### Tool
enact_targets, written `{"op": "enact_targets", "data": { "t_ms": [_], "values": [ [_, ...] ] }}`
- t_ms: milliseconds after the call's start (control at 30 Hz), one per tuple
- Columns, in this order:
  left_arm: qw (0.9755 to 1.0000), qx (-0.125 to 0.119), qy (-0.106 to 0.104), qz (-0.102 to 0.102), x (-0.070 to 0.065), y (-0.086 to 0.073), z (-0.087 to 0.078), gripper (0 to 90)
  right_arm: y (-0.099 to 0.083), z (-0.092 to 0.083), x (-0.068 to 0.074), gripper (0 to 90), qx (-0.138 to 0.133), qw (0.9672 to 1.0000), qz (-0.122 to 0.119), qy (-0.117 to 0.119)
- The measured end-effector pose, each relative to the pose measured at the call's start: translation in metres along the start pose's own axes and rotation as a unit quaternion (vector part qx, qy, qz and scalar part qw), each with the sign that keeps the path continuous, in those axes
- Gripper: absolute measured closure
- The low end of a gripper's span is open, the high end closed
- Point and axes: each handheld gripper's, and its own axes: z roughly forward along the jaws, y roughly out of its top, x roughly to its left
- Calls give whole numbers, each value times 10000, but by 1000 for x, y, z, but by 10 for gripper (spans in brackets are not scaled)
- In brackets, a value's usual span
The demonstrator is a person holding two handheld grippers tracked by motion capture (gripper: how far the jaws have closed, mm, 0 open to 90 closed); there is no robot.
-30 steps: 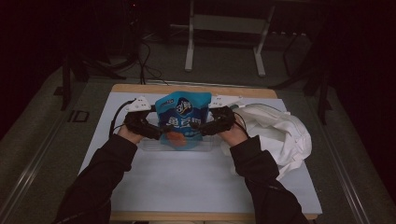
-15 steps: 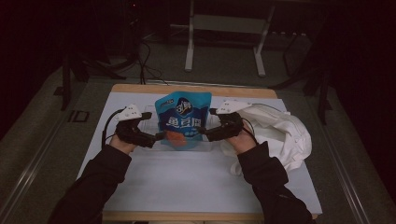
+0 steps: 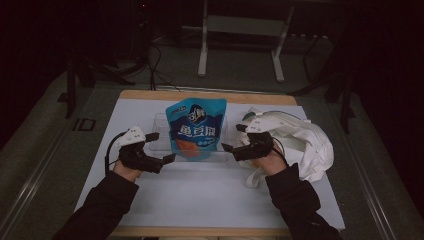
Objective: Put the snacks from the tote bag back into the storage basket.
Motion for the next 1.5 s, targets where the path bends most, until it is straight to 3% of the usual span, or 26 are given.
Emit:
{"op": "enact_targets", "data": {
  "t_ms": [333,633,900,1200,1500],
  "values": [
    [9998,136,-162,-57,-25,-18,0,15,-18,-29,0,144,-41,9999,52,-115],
    [9986,188,-457,184,-52,-13,10,15,-35,-49,5,144,-56,9998,41,-162],
    [9955,295,-846,316,-75,-11,27,15,-52,-69,10,143,-125,9996,29,-264],
    [9924,475,-1043,460,-89,-13,46,15,-68,-87,14,143,-195,9990,128,-374],
    [9902,548,-1189,490,-96,-18,54,15,-88,-98,21,144,-196,9984,67,-531]
  ]
}}
